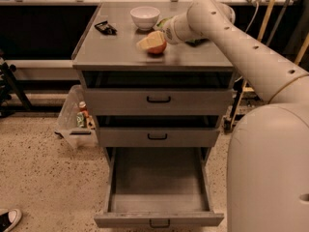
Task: Pick apple from bottom drawer and place on counter
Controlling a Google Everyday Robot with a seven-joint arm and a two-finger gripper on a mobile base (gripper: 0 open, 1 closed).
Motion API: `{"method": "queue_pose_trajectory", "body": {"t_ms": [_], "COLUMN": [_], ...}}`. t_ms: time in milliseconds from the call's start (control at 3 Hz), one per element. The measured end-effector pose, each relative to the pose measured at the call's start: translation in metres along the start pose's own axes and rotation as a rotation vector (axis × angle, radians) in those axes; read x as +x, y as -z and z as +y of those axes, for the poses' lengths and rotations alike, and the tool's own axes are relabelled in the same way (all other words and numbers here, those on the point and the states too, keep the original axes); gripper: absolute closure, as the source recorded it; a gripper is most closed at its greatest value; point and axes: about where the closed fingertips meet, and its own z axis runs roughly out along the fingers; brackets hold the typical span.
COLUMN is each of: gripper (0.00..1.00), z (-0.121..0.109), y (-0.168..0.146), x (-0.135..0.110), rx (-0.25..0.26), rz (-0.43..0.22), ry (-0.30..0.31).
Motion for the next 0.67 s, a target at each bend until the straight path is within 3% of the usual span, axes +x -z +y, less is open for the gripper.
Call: {"method": "queue_pose_trajectory", "body": {"t_ms": [333,667], "gripper": [0.0,0.0], "z": [-0.018,-0.031], "y": [0.043,0.136], "x": [-0.014,-0.037], "rx": [0.05,0.074], "rz": [-0.018,-0.029], "ry": [-0.001,0.014]}}
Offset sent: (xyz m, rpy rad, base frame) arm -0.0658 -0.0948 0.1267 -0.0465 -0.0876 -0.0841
